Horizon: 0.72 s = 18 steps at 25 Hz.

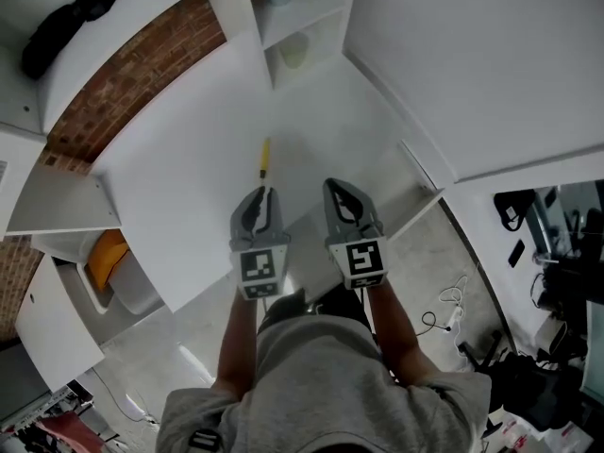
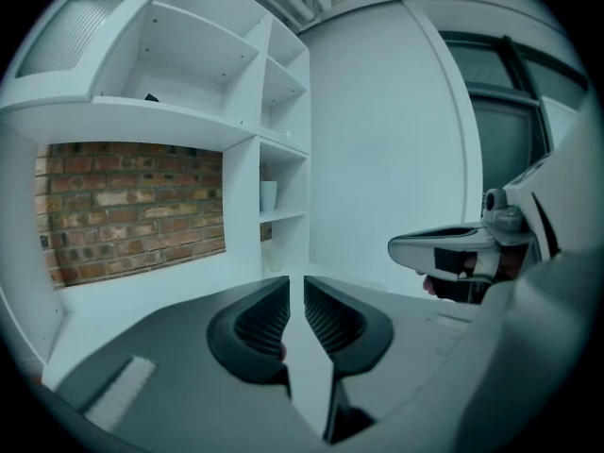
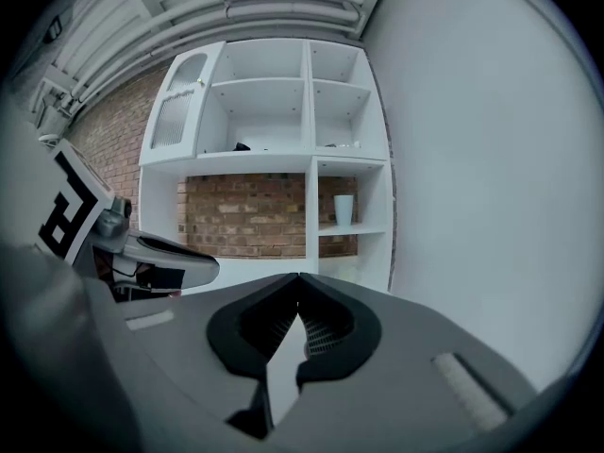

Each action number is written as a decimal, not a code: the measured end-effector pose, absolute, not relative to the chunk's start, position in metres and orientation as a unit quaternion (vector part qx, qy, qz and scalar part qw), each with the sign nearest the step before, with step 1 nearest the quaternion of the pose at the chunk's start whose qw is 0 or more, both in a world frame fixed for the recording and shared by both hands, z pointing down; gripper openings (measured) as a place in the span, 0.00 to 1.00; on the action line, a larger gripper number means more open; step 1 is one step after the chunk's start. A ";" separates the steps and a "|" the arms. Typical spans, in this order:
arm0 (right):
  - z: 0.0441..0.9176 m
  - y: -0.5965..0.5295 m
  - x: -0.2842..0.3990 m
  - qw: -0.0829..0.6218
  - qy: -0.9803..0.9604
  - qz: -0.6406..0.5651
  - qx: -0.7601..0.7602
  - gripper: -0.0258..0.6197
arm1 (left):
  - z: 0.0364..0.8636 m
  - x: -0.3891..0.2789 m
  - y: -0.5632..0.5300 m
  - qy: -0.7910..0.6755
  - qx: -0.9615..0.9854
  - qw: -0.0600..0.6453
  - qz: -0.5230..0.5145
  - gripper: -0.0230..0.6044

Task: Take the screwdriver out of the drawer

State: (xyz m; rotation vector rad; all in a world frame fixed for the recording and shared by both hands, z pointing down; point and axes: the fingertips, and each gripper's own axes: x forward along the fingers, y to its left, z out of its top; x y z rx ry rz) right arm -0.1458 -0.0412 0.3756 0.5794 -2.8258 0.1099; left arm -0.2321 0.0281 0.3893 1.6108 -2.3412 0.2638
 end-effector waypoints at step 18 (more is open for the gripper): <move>0.341 0.009 -0.064 0.102 -0.956 0.018 0.273 0.04 | 0.355 -0.153 0.057 -0.759 0.635 0.114 0.088 0.06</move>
